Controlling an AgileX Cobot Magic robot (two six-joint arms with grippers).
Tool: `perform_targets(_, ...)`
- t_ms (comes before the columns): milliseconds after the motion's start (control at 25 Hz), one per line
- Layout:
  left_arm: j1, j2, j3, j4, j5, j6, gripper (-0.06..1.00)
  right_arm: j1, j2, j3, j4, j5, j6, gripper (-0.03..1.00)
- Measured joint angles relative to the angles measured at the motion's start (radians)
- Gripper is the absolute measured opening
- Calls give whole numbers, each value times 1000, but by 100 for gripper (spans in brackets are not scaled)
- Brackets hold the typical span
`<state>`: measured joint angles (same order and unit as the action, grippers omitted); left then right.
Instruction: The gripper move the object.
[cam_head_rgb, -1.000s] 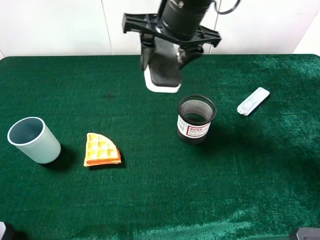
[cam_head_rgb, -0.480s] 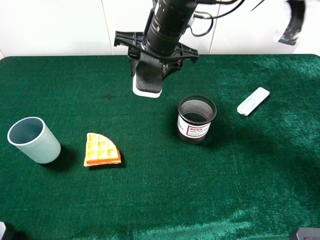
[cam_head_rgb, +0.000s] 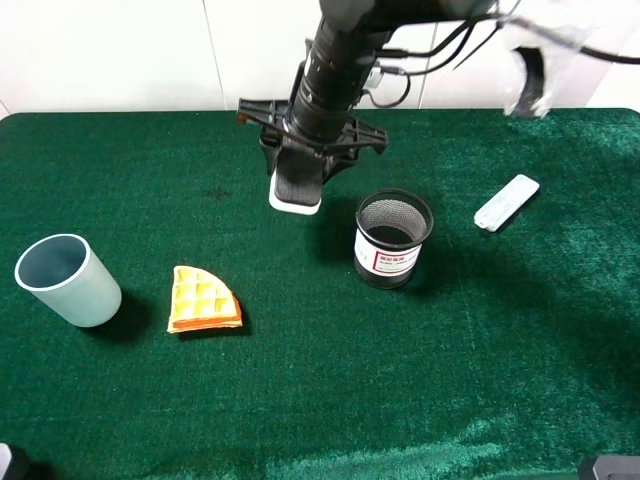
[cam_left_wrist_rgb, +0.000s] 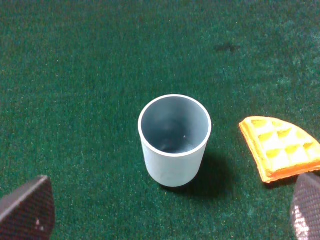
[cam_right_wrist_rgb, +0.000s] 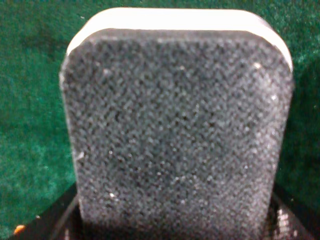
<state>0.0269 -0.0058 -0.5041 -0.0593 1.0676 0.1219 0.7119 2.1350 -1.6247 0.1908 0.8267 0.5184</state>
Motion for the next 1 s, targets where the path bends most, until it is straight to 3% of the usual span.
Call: perform_targets(1000, 0, 0, 0, 0, 0, 0, 95, 0, 132, 0, -9, -15, 1, 46)
